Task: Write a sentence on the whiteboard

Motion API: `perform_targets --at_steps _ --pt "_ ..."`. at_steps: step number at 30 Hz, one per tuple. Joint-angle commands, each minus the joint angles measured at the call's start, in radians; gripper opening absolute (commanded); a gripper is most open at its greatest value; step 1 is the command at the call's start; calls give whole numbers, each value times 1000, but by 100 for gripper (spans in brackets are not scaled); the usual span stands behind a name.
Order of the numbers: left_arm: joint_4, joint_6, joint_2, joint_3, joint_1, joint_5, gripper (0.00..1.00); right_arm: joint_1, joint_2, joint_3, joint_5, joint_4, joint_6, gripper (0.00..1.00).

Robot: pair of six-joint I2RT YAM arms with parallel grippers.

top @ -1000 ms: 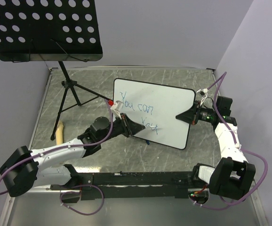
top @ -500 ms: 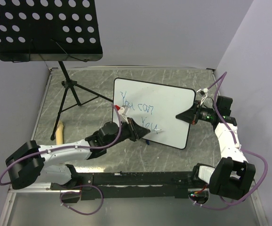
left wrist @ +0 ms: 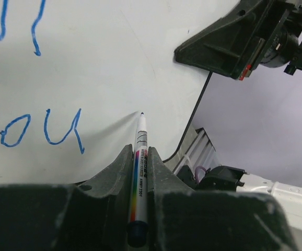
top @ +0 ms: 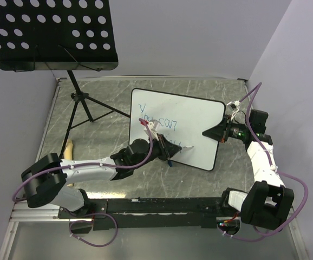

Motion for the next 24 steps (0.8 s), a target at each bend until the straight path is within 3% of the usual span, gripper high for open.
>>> perform_targets --at_steps 1,8,24 --pt "14 12 -21 36 -7 -74 1 5 -42 36 -232 81 26 0" --pt "-40 20 -32 34 -7 -120 1 7 -37 37 -231 79 24 0" --pt "-103 6 -3 50 -7 -68 1 5 -39 39 -234 76 23 0"
